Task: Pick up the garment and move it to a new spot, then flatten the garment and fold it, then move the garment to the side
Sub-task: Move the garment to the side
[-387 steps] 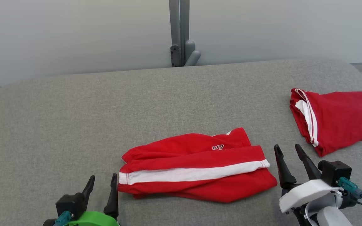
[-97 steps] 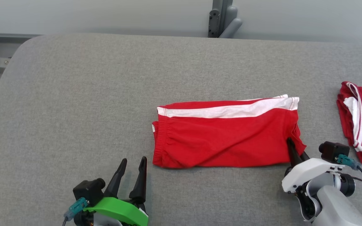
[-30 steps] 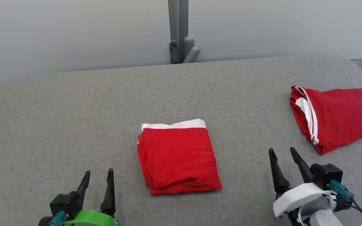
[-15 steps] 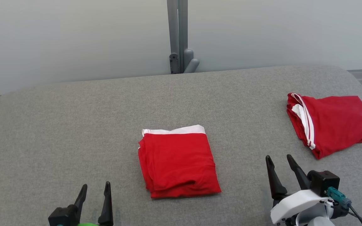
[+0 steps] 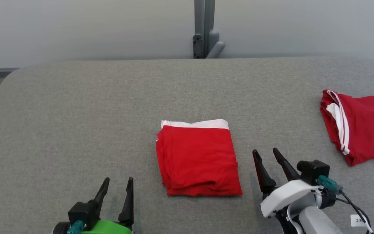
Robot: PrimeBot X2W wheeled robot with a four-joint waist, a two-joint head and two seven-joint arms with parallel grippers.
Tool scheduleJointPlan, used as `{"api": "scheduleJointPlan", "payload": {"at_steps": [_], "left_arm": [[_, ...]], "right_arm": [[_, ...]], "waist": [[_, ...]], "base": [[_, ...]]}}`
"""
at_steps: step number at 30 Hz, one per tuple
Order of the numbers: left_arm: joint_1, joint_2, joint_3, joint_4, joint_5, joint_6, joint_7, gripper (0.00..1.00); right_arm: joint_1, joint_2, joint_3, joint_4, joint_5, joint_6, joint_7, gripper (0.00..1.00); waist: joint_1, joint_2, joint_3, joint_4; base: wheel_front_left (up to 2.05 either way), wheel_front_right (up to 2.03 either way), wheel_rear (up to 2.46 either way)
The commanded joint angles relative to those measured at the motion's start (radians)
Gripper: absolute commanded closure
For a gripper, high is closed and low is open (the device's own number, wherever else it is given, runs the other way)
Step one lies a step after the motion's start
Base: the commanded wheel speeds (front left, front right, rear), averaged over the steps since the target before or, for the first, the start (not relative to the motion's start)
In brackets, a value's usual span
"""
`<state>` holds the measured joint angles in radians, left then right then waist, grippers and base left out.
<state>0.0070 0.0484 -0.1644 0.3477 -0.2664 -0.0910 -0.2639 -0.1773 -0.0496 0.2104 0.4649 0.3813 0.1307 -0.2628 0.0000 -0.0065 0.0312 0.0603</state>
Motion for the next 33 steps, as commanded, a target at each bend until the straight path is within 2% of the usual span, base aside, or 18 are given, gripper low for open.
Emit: {"api": "scheduleJointPlan", "payload": {"at_steps": [1,5,10,16,17,18,19,20,27,33], "left_arm": [[-0.017,0.004,-0.002,0.0,-0.004,-0.002,0.0,0.0],[-0.043,0.004,-0.031,0.011,0.003,-0.006,0.0,0.0],[-0.052,0.004,-0.039,0.021,0.012,-0.008,0.0,0.0],[-0.04,0.004,-0.027,0.022,0.02,-0.012,0.0,0.0],[-0.037,0.004,-0.025,0.021,0.019,-0.011,0.0,0.0],[-0.035,0.004,-0.026,0.02,0.018,-0.01,0.0,0.0],[-0.034,0.004,-0.026,0.019,0.018,-0.01,0.0,0.0],[-0.033,0.004,-0.025,0.018,0.018,-0.01,0.0,0.0],[-0.02,0.004,-0.018,0.024,0.019,-0.014,0.0,0.0],[-0.014,0.004,-0.024,0.019,0.009,-0.021,0.0,0.0]], "right_arm": [[-0.017,-0.003,0.004,0.012,0.011,0.0,-0.003,0.0],[-0.117,-0.003,0.046,0.128,0.104,0.0,-0.003,0.0],[-0.203,-0.004,0.058,0.302,0.159,0.0,0.004,0.0],[-0.25,-0.003,0.107,0.437,0.233,0.0,0.007,0.0],[-0.253,-0.001,0.128,0.445,0.237,0.0,0.007,0.24],[-0.256,0.0,0.144,0.451,0.247,0.0,0.007,0.75],[-0.26,-0.001,0.156,0.457,0.25,0.0,0.006,0.75],[-0.267,-0.002,0.162,0.463,0.234,0.0,0.004,1.0],[-0.267,-0.011,0.101,0.421,0.101,0.0,-0.002,1.0],[-0.221,-0.008,0.05,0.376,0.009,0.0,-0.002,1.0]], "waist": [[0.0,0.0065,0.058,0.062],[0.0,0.0065,0.086,0.126],[0.0,0.0065,0.098,0.19],[0.0,0.0065,0.093,0.213],[0.0,0.0065,0.091,0.211],[0.0,0.0065,0.087,0.207],[0.0,0.0065,0.083,0.202],[0.0,0.0065,0.079,0.194],[0.0,0.0065,0.037,0.092],[0.0,0.0065,0.001,-0.079]], "base": [[0.0,0.0,0.0],[0.0,0.0,0.0],[0.0,0.0,0.0],[0.0,0.0,0.0],[0.0,0.0,0.0],[0.0,0.0,0.0],[0.0,0.0,0.0],[0.0,0.0,0.0],[0.0,0.0,0.0],[0.0,0.0,0.0]]}}
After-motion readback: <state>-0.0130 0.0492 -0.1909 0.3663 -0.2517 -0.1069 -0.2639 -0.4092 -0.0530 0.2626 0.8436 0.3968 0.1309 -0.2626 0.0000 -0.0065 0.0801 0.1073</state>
